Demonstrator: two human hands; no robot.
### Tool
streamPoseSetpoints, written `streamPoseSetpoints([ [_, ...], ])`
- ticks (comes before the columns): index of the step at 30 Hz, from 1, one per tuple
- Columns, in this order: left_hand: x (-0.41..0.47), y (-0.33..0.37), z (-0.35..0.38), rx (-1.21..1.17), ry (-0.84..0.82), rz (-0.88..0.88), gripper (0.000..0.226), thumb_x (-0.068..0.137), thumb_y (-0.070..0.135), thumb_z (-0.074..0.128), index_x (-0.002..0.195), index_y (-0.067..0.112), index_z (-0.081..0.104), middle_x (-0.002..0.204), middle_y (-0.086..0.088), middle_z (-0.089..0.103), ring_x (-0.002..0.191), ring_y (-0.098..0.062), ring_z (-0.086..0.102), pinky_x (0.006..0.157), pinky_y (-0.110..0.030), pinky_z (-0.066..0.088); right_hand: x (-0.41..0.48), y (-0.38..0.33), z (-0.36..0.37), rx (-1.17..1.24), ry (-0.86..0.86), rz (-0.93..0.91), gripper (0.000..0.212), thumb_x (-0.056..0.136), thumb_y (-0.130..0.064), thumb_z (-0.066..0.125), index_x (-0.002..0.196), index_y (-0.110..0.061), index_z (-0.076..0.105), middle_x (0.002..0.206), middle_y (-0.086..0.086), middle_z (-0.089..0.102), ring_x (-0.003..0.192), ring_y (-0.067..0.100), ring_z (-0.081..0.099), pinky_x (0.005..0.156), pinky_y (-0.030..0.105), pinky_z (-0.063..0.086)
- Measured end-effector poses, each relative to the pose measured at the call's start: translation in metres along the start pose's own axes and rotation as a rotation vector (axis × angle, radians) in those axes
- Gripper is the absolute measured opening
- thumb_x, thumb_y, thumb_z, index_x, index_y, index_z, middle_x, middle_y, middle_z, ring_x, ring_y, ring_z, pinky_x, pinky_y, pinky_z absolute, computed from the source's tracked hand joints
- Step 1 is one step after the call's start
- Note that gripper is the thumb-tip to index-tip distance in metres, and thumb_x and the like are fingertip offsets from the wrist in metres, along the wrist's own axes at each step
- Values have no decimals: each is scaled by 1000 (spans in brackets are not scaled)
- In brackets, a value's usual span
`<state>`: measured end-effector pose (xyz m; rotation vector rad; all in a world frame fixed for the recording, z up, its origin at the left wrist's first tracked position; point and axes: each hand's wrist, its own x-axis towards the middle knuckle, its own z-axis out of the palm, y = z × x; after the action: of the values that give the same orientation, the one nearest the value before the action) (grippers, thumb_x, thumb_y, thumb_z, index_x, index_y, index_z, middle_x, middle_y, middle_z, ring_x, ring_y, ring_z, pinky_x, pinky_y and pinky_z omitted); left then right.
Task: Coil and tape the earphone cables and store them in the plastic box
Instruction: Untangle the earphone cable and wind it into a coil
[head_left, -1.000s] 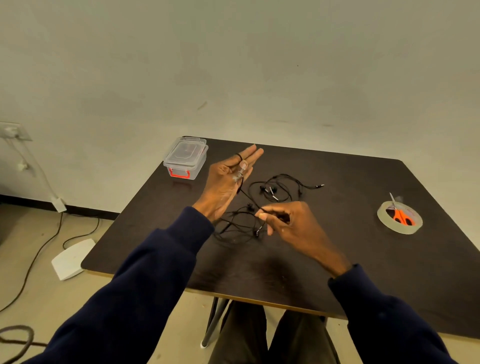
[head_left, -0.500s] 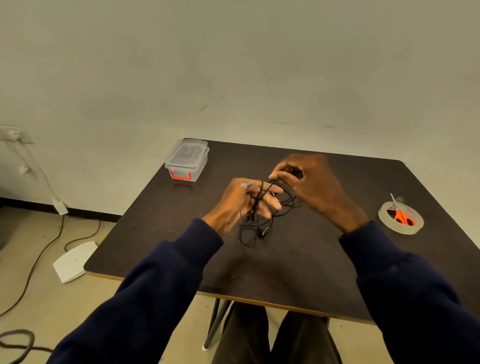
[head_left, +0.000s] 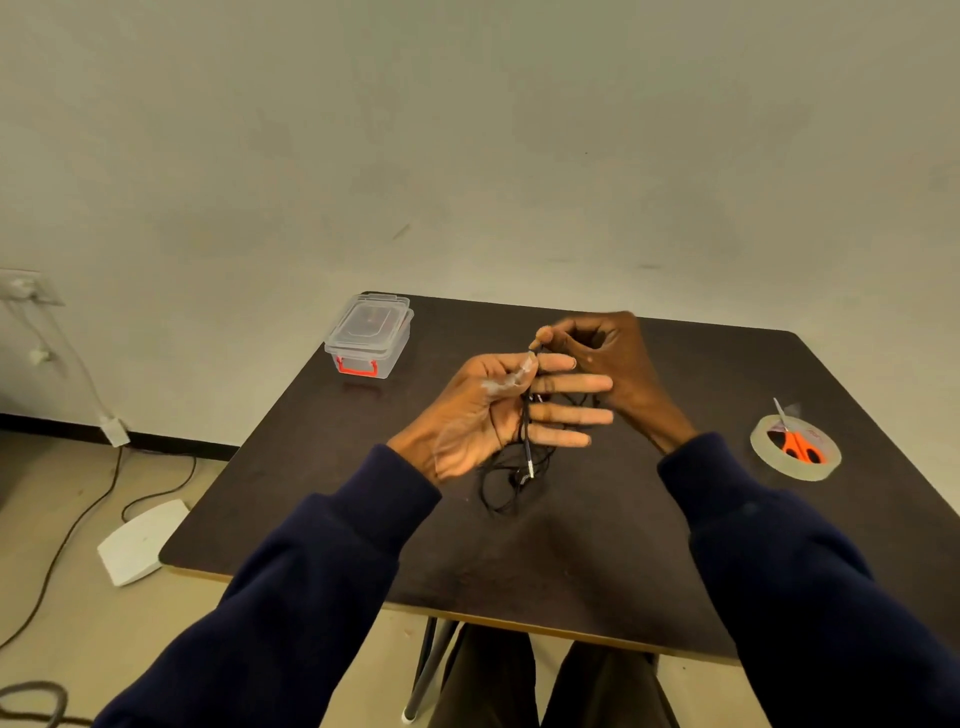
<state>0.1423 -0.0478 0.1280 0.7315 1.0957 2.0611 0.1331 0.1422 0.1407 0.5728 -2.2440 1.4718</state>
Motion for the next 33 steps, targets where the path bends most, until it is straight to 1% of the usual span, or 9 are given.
streamPoseSetpoints([
  [3,3,5,0,-53,-30,67,35,112,11,30,134,-5,52,143,-31,54,123,-53,60,95,-62,55,-22,19,11,110,-46,68,13,95,-1,67,85,-5,74,74,2,75,70,14,71,64,31,54],
  [6,10,13,-4,-79,18,133,38,110,6,32,144,-6,45,147,-29,52,130,-51,55,104,-68,46,-43,32,29,198,-41,209,21,99,-16,67,90,1,75,71,27,63,59,25,54,57,32,45],
  [9,20,21,-14,-83,153,236,38,109,4,35,144,-6,44,146,-27,54,133,-48,54,108,-66,43,-60,28,45,122,-158,228,26,105,-23,55,102,-10,78,61,9,58,51,12,46,50,20,38],
  [12,28,25,-31,-10,334,323,37,108,5,39,143,-4,48,145,-22,57,132,-41,58,113,-62,41,-74,13,54,-54,-267,149,22,107,-24,53,110,-15,74,66,3,63,55,14,56,55,23,45],
  [15,26,19,-46,247,438,265,36,109,9,42,142,-1,51,142,-16,62,131,-32,61,115,-54,43,-71,2,46,-307,-245,52,16,104,-27,58,106,-18,72,73,-6,66,60,6,61,59,26,50],
  [20,7,2,-42,485,341,-21,33,110,5,37,134,-7,58,123,-25,70,110,-40,71,94,-49,59,-39,-16,11,-626,-202,-111,13,101,-27,63,104,-31,75,85,-14,72,68,4,63,60,33,52],
  [24,-4,2,-27,418,180,-202,39,111,9,29,132,-8,58,117,-32,70,94,-44,74,84,-51,62,-17,-22,-7,-539,-168,-72,11,96,-21,70,100,-24,79,92,-15,76,81,4,70,74,33,59],
  [29,-11,-3,-23,46,182,-208,41,105,18,26,101,1,63,86,-23,75,51,-25,67,53,-33,58,5,-12,-13,-317,-98,40,12,94,-22,73,100,-16,81,91,-10,78,75,6,74,74,27,61],
  [33,-10,-2,-23,-184,181,-53,36,105,18,35,97,7,68,86,-15,76,54,-18,65,55,-31,57,-10,13,10,-145,-88,146,14,99,-22,67,102,-16,80,79,3,77,67,27,71,61,40,56],
])
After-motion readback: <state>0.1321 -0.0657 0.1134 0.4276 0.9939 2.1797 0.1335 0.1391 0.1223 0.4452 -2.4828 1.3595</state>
